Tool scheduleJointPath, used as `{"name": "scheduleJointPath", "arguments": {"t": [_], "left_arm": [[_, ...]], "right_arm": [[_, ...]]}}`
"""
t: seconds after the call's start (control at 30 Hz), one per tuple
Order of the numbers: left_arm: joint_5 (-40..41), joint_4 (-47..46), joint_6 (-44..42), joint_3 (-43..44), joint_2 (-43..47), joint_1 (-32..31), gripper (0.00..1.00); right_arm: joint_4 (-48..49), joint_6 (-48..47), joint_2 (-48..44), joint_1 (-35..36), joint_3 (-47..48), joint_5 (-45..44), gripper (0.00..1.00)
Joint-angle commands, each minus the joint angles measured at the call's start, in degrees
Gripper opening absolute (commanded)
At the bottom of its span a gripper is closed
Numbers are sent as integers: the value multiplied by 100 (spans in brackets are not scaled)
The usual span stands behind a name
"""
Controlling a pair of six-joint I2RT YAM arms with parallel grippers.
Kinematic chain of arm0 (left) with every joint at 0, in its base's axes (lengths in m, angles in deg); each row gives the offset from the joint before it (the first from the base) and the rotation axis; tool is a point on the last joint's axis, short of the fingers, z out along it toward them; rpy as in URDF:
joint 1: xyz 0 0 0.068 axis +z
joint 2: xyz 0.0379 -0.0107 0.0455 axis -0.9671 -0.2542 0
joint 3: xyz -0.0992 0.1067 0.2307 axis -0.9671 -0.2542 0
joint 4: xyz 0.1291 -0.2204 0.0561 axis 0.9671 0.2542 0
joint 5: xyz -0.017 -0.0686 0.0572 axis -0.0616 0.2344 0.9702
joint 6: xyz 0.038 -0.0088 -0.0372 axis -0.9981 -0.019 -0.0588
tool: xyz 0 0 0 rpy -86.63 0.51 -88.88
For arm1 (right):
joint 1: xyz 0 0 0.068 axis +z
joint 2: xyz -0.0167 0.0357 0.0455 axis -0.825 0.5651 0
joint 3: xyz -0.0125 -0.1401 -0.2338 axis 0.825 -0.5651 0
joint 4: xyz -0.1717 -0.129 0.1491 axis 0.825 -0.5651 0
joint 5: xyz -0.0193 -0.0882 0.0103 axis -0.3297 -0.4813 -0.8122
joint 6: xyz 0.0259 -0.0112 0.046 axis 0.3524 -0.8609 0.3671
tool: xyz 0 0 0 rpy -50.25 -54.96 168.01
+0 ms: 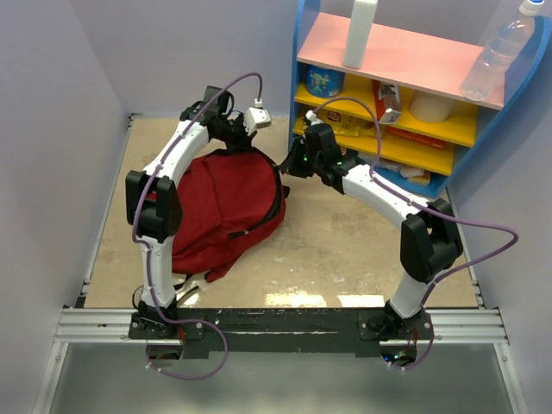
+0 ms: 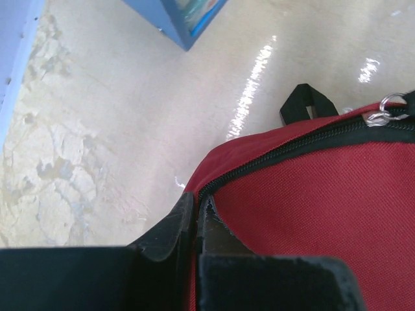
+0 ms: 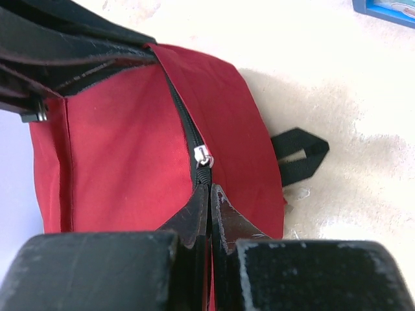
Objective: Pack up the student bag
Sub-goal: Zip the student bag at the center of the board.
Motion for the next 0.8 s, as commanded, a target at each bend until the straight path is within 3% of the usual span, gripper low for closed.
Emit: {"name": "scheduleJointPath", "arguments": {"t": [0.0, 0.23, 0.37, 0.7, 0.73, 0.77], "left_arm": [[755, -832, 428, 386, 91, 215, 0], [1176, -981, 850, 676, -85, 679, 0], [958, -744, 912, 879, -200, 1102, 0], [598, -709, 657, -26, 328, 1533, 0], [414, -517, 639, 34, 345, 1533, 1], [247, -376, 639, 113, 345, 1533, 11]], "right_arm": [[32, -150, -129, -136, 65, 117, 0], [15, -36, 416, -241, 486, 390, 0], [6, 26, 618, -233, 759, 487, 0], [-29, 87, 874, -206, 1181, 636, 0], [-29, 87, 865, -206, 1199, 654, 0], [-29, 78, 865, -180, 1225, 689, 0]]}}
